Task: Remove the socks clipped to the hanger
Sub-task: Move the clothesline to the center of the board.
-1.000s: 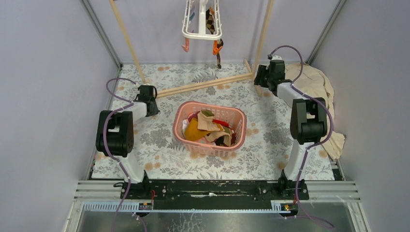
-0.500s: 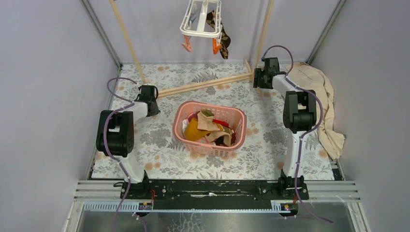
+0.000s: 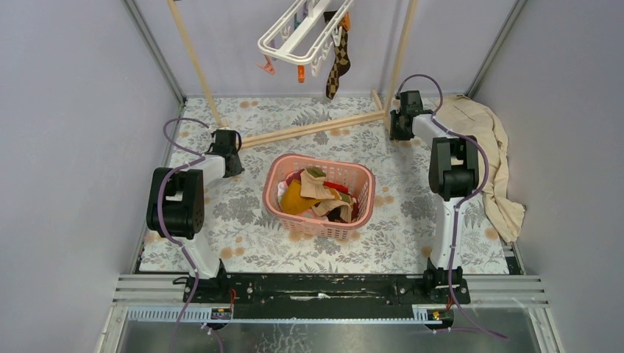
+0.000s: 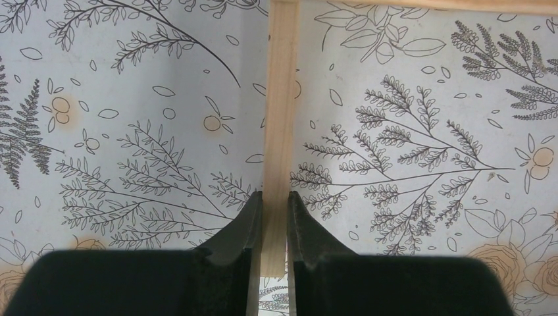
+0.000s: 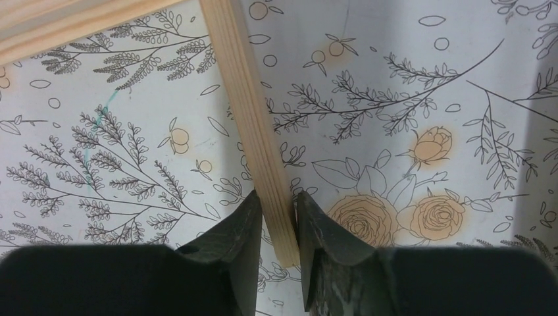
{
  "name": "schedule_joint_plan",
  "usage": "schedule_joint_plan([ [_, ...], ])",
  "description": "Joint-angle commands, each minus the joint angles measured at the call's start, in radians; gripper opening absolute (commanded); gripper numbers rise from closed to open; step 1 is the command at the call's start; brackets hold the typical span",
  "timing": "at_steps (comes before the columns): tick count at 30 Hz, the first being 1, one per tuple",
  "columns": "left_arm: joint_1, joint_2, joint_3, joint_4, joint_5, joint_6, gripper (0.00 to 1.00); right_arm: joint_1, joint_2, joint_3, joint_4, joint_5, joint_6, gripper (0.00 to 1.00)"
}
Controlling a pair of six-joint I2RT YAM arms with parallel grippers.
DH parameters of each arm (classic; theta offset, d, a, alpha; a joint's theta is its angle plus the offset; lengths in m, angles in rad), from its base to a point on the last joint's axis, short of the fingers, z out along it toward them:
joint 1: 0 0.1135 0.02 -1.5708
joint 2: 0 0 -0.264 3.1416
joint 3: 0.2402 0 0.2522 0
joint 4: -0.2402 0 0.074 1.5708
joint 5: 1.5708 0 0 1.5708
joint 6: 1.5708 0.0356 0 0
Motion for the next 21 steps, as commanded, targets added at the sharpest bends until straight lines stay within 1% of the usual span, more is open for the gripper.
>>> schedule_joint_plan([
  [1,-0.005,-0.016,0.018,0.018,-0.051,-0.004,0.07,0.009,-0.006,0.003,-0.002,0.026,0.008,0.27],
  [4,-0.005,-0.010,0.023,0.018,-0.051,-0.002,0.08,0.011,-0.036,-0.050,0.022,0.029,0.022,0.21],
  [10,-0.005,-0.007,0.024,0.016,-0.052,-0.002,0.09,0.017,-0.143,-0.215,0.081,0.038,0.060,0.15],
  [11,-0.005,-0.007,0.025,0.015,-0.049,-0.003,0.09,0.018,-0.166,-0.261,0.099,0.038,0.066,0.14],
  [21,-0.019,-0.007,0.008,0.026,-0.035,-0.014,0.10,0.020,-0.347,-0.512,0.152,0.057,0.107,0.08],
])
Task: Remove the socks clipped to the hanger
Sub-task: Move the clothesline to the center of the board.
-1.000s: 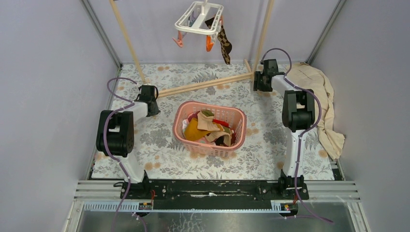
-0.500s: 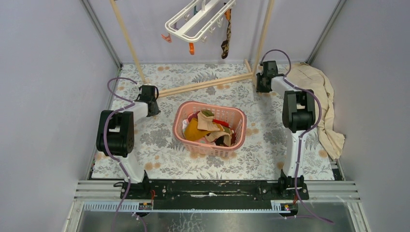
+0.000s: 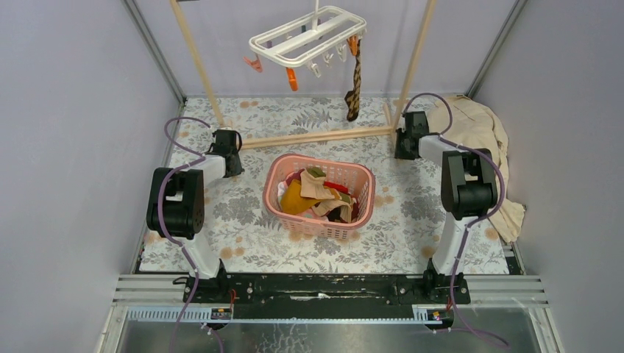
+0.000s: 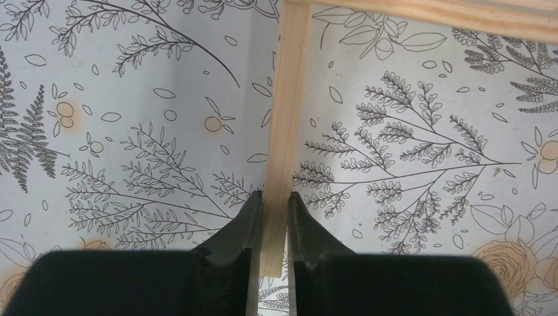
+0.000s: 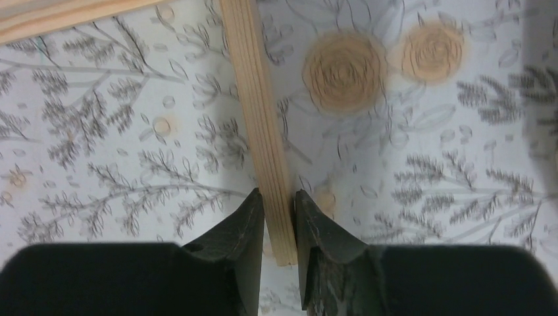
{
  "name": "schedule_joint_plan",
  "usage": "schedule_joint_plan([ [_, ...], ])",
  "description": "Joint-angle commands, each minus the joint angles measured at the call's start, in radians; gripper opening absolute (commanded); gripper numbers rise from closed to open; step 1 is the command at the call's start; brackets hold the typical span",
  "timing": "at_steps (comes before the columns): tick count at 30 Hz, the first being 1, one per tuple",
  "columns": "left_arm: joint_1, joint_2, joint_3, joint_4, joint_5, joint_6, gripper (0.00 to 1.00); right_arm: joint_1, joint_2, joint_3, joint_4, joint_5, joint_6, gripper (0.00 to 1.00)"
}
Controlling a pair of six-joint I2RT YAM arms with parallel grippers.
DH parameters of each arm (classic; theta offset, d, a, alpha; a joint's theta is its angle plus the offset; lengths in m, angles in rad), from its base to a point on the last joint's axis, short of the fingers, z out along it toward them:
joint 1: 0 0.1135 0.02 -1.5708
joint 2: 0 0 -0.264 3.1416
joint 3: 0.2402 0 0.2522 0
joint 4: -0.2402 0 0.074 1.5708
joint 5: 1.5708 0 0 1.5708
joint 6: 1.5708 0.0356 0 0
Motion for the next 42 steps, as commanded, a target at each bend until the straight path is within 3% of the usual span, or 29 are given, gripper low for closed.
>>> schedule_joint_plan([
  [1,-0.020,-0.007,0.006,0.028,-0.031,-0.038,0.10,0.011,-0.105,-0.106,-0.019,0.027,0.067,0.08],
  [22,-0.088,-0.109,-0.067,-0.018,-0.042,-0.064,0.14,0.066,-0.405,-0.476,0.054,0.050,0.136,0.07],
  [26,-0.100,-0.128,-0.086,-0.018,-0.046,-0.072,0.20,0.068,-0.453,-0.518,0.062,0.044,0.142,0.08],
  [29,-0.102,-0.143,-0.091,-0.018,-0.045,-0.080,0.29,0.070,-0.463,-0.527,0.063,0.038,0.144,0.15],
  [32,-0.103,-0.143,-0.082,-0.026,-0.049,-0.083,0.40,0.069,-0.449,-0.517,0.055,0.031,0.141,0.29],
  [36,-0.104,-0.161,-0.086,-0.030,-0.054,-0.083,0.53,0.069,-0.446,-0.514,0.052,0.024,0.138,0.39],
  [42,-0.110,-0.236,-0.112,-0.028,-0.070,-0.086,0.62,0.069,-0.494,-0.523,0.032,0.038,0.129,0.53],
])
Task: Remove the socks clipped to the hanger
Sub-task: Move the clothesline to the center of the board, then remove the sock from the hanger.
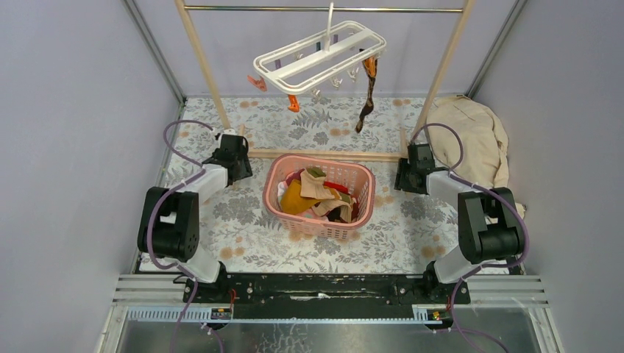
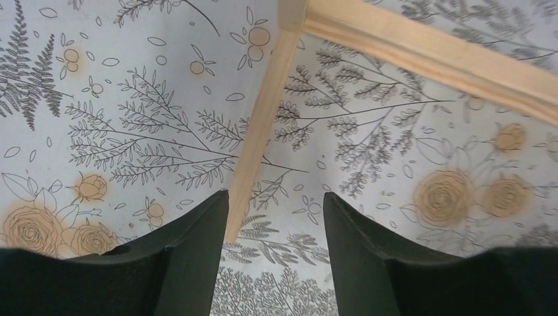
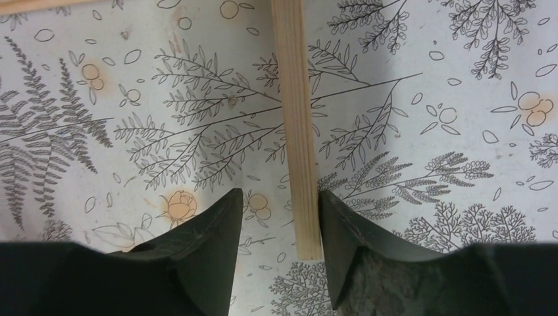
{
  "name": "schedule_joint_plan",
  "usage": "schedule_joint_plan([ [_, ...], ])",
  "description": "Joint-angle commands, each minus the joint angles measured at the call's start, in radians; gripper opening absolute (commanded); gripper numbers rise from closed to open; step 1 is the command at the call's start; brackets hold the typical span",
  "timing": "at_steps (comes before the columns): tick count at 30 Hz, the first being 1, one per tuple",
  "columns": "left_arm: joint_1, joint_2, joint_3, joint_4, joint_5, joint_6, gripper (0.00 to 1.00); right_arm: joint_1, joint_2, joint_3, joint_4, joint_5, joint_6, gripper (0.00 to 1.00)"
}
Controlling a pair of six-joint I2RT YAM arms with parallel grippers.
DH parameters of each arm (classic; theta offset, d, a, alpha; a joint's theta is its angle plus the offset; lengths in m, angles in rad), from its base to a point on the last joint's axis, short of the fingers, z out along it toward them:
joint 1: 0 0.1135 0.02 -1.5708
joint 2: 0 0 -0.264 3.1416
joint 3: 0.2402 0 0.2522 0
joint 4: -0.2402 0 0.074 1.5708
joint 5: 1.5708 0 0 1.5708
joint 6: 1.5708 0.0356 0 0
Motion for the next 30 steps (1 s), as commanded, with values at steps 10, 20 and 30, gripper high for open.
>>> schedule_joint_plan([
  [10,-0.057,-0.237,-0.096,0.068,-0.011,-0.062,0.80,0.019,-0.480,-0.070,-0.002,0.071,0.042,0.62],
  [20,-0.097,-0.393,-0.106,0.058,0.001,-0.075,0.99,0.020,-0.674,0.004,0.154,-0.173,0.039,0.65],
  [30,-0.226,-0.565,-0.158,0.090,-0.019,-0.101,0.99,0.046,-0.412,0.067,0.522,-0.230,0.034,0.65],
])
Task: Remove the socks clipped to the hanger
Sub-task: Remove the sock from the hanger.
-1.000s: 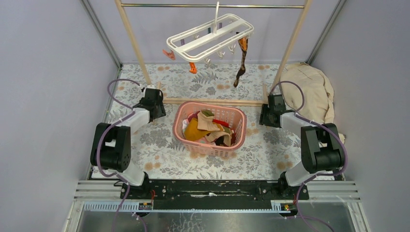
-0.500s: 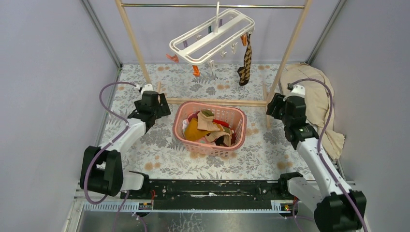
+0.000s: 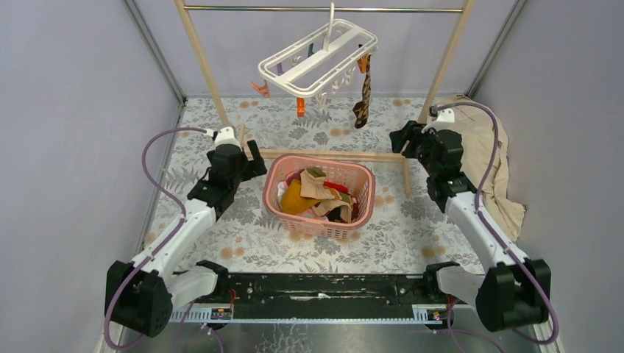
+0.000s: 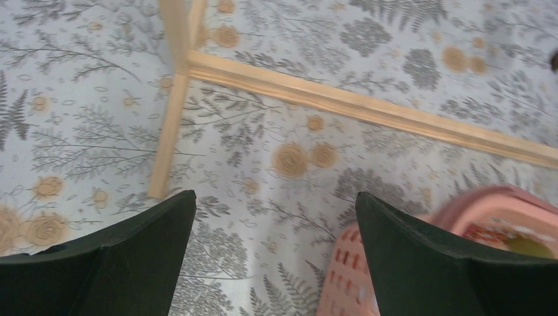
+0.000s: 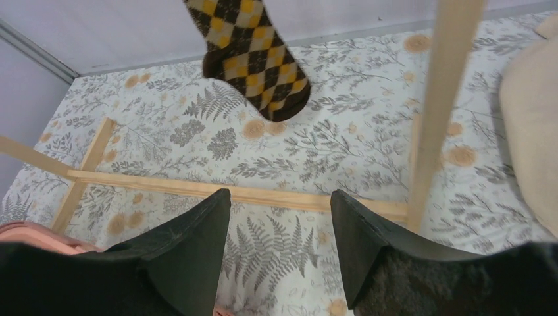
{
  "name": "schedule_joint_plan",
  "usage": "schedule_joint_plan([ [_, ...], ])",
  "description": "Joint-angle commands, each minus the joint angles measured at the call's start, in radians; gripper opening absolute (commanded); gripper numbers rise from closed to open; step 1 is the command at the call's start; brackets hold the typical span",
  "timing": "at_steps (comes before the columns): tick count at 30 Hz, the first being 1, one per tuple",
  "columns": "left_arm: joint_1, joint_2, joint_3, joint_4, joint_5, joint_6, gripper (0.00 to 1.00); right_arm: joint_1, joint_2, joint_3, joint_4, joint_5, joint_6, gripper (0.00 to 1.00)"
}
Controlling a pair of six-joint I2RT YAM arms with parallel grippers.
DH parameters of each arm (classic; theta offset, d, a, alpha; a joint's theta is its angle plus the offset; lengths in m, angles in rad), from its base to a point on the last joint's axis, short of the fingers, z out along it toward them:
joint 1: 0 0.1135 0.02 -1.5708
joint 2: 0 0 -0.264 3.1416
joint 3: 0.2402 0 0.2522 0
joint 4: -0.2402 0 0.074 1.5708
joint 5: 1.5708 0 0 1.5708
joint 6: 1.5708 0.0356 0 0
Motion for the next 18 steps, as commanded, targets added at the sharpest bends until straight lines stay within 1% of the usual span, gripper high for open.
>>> schedule_joint_plan([
  [1,-0.067,-0.085,-0.037,0.073,-0.028,-0.020,0.99,0.030,0.102,0.092,0.247,-0.030,-0.019,0.65],
  [5,-0.090,-0.118,-0.056,0.113,-0.015,-0.033,0.99,0.043,0.209,0.166,0.317,-0.003,-0.031,0.65],
  [11,-0.118,-0.038,-0.017,0.140,-0.002,-0.035,0.99,0.083,0.363,0.266,0.429,0.018,-0.056,0.65],
  [18,-0.189,-0.008,-0.008,0.147,-0.043,-0.023,0.99,0.114,0.547,0.421,0.468,0.059,-0.115,0.66],
])
